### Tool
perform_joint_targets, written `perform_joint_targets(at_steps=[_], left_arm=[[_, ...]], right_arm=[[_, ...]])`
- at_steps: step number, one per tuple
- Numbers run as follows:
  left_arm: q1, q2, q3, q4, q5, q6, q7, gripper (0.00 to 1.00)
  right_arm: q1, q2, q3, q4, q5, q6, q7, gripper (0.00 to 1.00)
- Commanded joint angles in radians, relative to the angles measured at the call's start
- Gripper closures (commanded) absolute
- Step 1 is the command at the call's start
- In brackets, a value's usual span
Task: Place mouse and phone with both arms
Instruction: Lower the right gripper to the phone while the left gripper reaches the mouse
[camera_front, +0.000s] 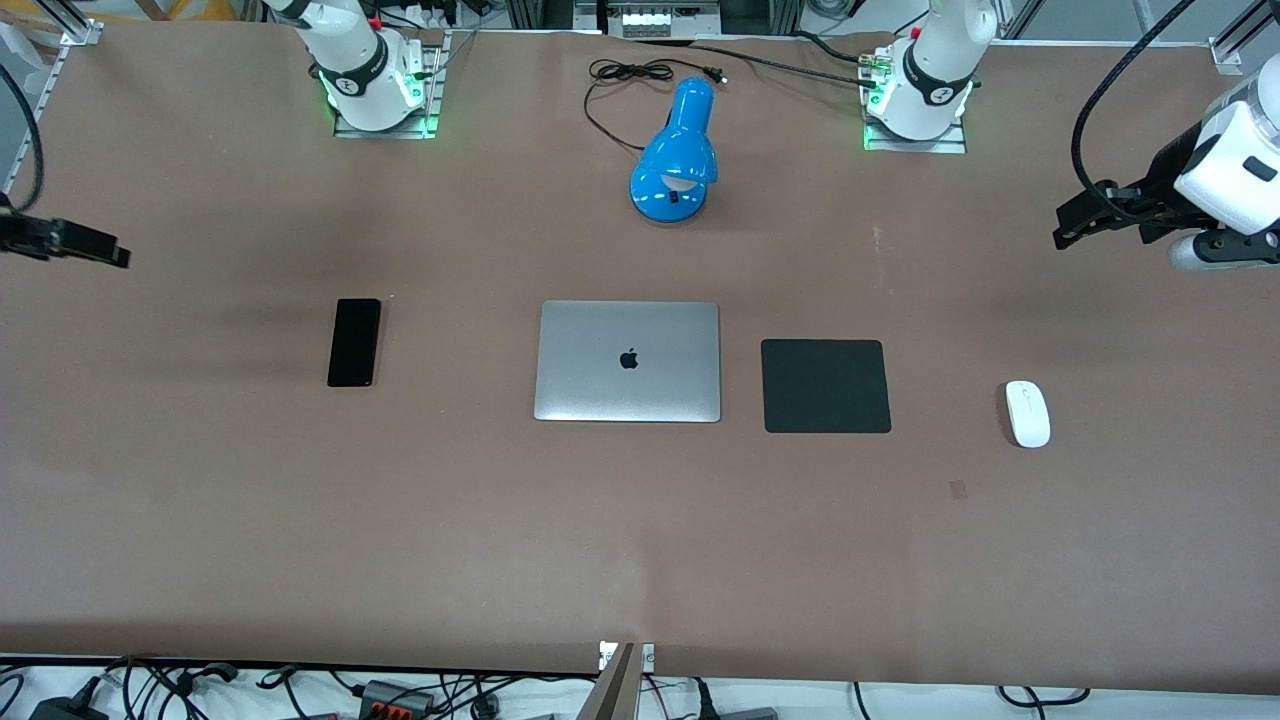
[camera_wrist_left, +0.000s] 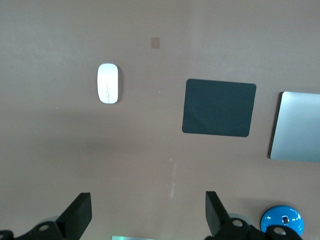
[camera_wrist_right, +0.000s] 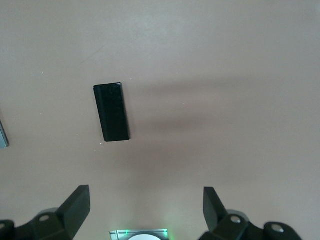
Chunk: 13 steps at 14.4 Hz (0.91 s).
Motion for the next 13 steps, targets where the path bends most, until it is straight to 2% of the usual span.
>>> perform_joint_targets(at_steps=[1,4,7,11,13], left_arm=[[0.01,0.098,-0.001,0.031,-0.008,-0.067,0.02,0.0],[0.018,0.207,0.011,0.024,0.045,-0.022,0.025,0.0],[0.033,0.222,0.011,-0.083,0.064,0.147,0.028,0.0],[0.128,0.238,0.01,-0.342,0.096,0.613,0.183,0.0],[0.133,0.277,0.013,-0.412,0.099,0.803,0.19,0.0]], right_arm=[[0.009,0.044,0.0,0.01,0.032,0.032,0.004,0.0],[0.018,0.081,0.0,0.004,0.037,0.046,0.007,0.0],[0.026,0.112,0.001,-0.029,0.09,0.106,0.03,0.0],[0.115,0.141,0.0,-0.056,0.084,0.153,0.173,0.0],[0.133,0.149,0.0,-0.109,0.084,0.214,0.176,0.0]])
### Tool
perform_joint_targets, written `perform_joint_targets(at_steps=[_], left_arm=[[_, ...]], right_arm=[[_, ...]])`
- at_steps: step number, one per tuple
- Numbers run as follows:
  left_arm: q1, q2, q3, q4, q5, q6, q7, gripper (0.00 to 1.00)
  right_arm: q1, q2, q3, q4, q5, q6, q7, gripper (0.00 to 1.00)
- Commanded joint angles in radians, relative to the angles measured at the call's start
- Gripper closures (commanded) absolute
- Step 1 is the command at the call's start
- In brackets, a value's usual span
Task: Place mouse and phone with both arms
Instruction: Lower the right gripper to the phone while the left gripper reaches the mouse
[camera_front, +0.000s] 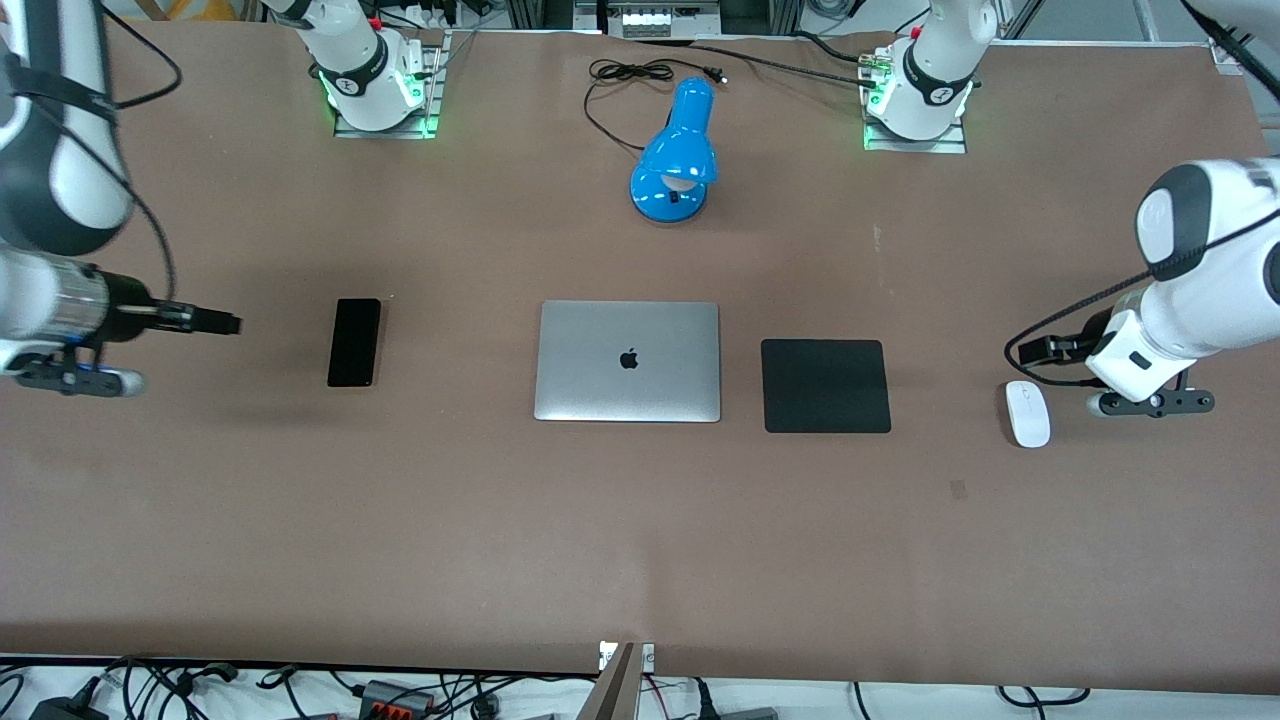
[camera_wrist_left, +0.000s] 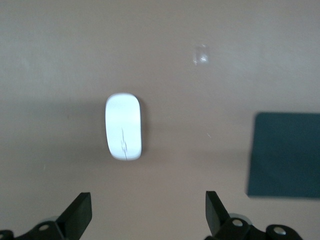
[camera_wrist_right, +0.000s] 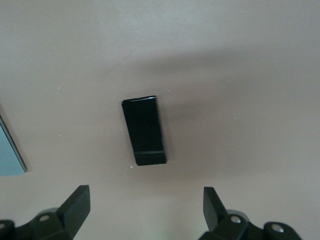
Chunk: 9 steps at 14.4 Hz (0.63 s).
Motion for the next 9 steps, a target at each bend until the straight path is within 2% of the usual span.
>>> perform_joint_targets(at_steps=[1,5,9], left_arm=[[0.02,0.046,-0.002,-0.086,0.016,0.205,0.028,0.0],[0.08,0.172,-0.002,-0.086,0.034,0.405,0.08,0.0],[0.094,0.273,-0.001,-0.084,0.045,0.561,0.086,0.0]], right_arm=[[0.028,-0.009,-0.005,-0.102,0.005,0.105,0.026,0.0],[0.039,-0.016,-0.005,-0.225,0.002,0.241,0.136,0.0],[0.043,-0.082,-0.004,-0.447,0.003,0.454,0.144,0.0]])
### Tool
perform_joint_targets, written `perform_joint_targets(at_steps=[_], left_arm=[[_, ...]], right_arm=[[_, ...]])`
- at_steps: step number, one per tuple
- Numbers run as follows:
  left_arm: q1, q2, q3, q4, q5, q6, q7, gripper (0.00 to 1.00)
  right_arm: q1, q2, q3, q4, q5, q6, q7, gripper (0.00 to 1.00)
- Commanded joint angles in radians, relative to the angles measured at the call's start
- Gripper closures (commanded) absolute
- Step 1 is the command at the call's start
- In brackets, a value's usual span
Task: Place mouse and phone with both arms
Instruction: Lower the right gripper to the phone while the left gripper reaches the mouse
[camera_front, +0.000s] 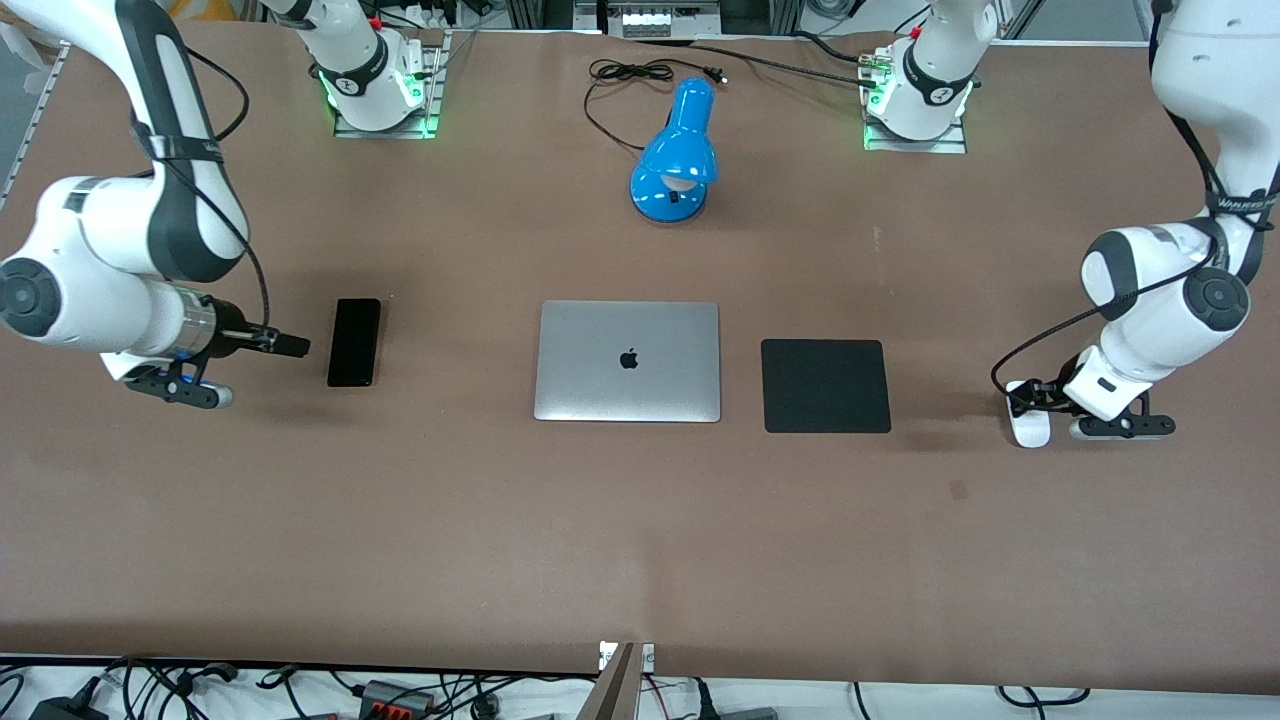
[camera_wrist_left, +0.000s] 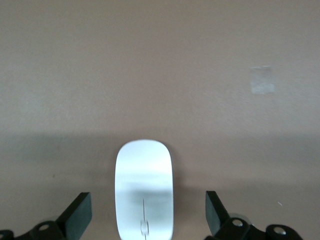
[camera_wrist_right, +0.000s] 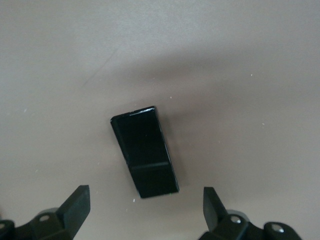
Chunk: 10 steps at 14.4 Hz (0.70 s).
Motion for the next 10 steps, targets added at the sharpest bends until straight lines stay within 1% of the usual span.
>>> perform_joint_targets(at_steps=[1,2,5,7,8,10], left_arm=[[0.01,0.07,-0.003,0.013,0.025,0.097,0.015,0.0],[0.012,0.088,-0.003,0.013,0.025,0.109,0.016,0.0],[0.018,0.096,-0.003,0.012,0.026,0.114,0.018,0.0],[0.022,0.094,-0.003,0.012,0.026,0.114,0.045,0.01],[0.033,0.094,-0.005,0.012,0.026,0.114,0.062,0.07],[0.039,0.094,-0.005,0.012,0.026,0.114,0.071,0.25]], right_arm=[[0.034,-0.098,-0.004,-0.201,0.003,0.152,0.021,0.0],[0.055,-0.103,-0.005,-0.228,0.003,0.178,0.021,0.0],[0.114,-0.103,-0.005,-0.249,-0.008,0.197,-0.01,0.0],[0.106,-0.112,-0.007,-0.301,-0.006,0.258,-0.13,0.0],[0.1,-0.121,-0.01,-0.34,-0.006,0.305,-0.17,0.0],[0.095,-0.124,-0.011,-0.39,-0.006,0.379,-0.194,0.0]])
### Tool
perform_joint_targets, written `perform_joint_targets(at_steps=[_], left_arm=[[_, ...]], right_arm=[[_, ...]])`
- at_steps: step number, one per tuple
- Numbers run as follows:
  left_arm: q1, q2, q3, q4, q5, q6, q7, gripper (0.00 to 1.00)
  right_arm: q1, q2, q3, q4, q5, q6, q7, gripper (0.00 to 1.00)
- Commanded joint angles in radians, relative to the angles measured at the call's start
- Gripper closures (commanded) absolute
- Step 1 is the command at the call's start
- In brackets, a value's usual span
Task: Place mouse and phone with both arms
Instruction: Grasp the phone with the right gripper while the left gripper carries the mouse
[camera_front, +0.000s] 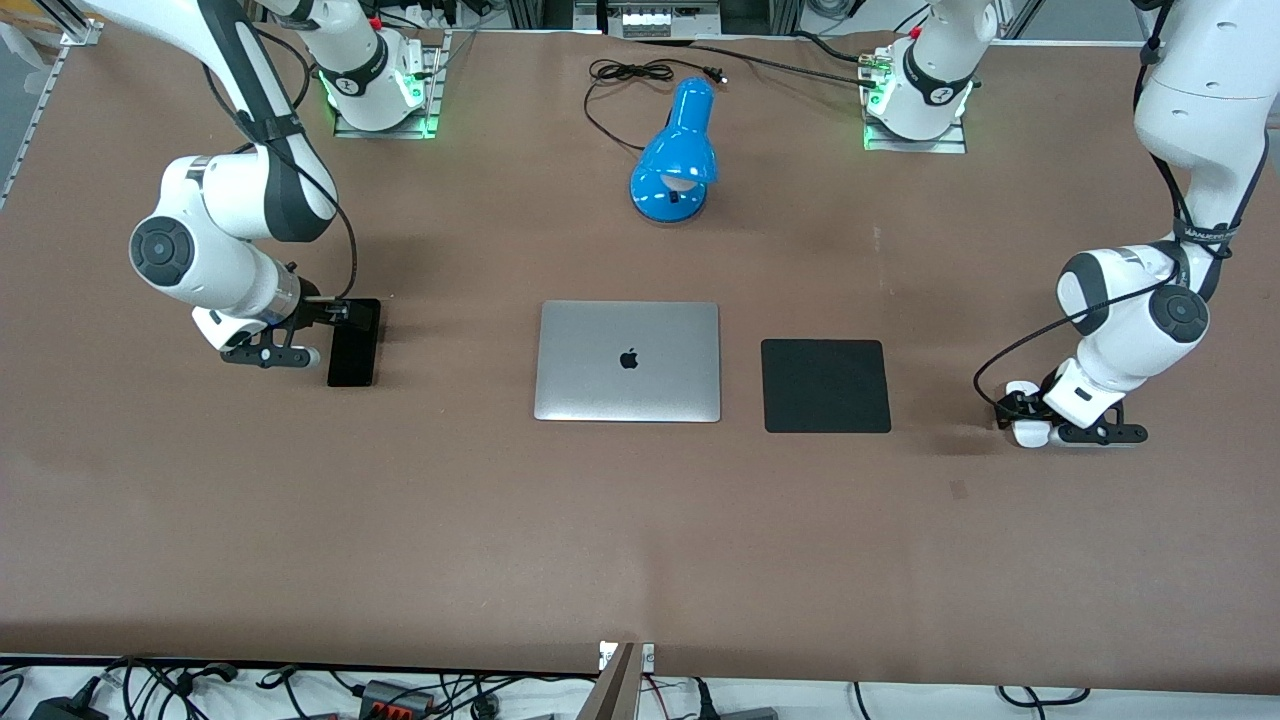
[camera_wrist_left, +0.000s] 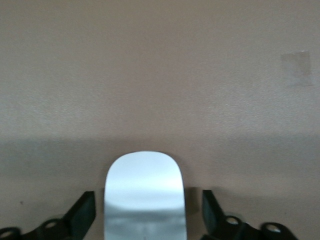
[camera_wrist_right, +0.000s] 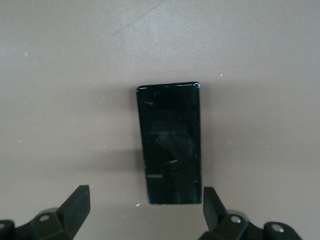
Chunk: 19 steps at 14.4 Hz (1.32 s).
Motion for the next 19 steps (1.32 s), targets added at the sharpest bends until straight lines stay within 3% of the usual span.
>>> perform_joint_targets(at_steps=[1,3,7,10,15,19], left_arm=[[0.023,-0.004,-0.005,0.005,0.025,0.004,0.028,0.34],[0.026,-0.004,-0.005,0.003,0.025,0.002,0.026,0.49],[0.022,-0.016,-0.014,0.009,0.025,-0.007,0.025,0.65],[-0.018,-0.06,-0.028,0.064,0.025,-0.161,0.022,0.67],[-0.099,-0.09,-0.115,0.273,0.024,-0.605,-0.02,0.68],[-0.294,-0.077,-0.143,0.291,0.024,-0.633,-0.203,0.69]], right_arm=[[-0.008,-0.04,-0.005,-0.109,-0.004,0.118,-0.063,0.0],[-0.013,-0.029,-0.005,-0.155,-0.004,0.199,-0.063,0.0],[-0.013,0.001,-0.005,-0.192,-0.004,0.297,-0.063,0.0],[-0.014,0.032,-0.005,-0.194,-0.004,0.331,-0.063,0.0],[-0.022,0.093,-0.005,-0.191,-0.003,0.405,-0.062,0.0],[-0.01,0.101,-0.004,-0.186,-0.003,0.406,-0.045,0.0]])
